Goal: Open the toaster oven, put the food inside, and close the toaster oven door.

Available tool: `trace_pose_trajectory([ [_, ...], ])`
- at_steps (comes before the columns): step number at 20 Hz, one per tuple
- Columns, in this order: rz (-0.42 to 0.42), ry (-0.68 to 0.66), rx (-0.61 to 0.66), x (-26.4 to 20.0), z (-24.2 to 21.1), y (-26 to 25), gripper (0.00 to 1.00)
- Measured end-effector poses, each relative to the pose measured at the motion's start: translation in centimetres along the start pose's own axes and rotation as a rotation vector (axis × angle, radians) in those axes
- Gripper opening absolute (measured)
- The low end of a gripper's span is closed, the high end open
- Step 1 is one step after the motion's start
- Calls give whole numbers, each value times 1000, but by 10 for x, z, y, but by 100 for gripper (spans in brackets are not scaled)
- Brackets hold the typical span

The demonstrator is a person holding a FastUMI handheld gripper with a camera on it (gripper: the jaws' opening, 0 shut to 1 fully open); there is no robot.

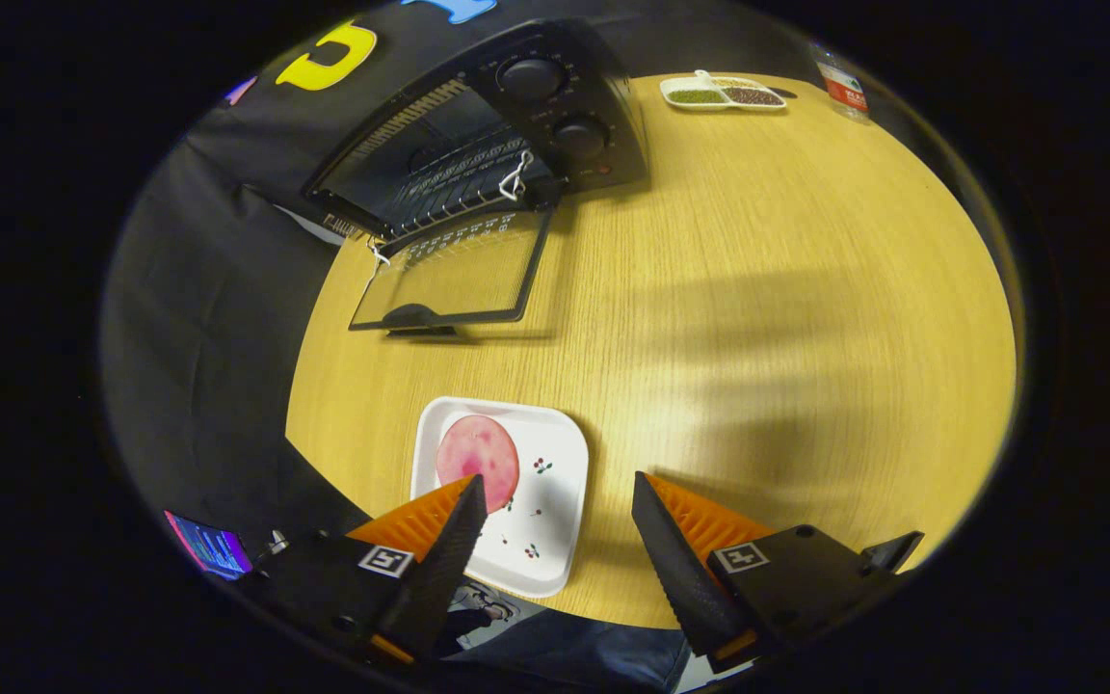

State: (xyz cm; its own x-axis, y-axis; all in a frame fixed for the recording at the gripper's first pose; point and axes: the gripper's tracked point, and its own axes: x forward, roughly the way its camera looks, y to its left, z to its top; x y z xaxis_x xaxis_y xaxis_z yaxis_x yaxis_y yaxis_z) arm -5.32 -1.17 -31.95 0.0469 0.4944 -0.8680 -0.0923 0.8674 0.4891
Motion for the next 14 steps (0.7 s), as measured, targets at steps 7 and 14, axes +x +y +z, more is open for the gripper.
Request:
trace_pose_trajectory([
  [7, 16, 133, 23, 17, -25, 4, 73],
  [14, 14, 127, 49, 24, -25, -1, 7],
])
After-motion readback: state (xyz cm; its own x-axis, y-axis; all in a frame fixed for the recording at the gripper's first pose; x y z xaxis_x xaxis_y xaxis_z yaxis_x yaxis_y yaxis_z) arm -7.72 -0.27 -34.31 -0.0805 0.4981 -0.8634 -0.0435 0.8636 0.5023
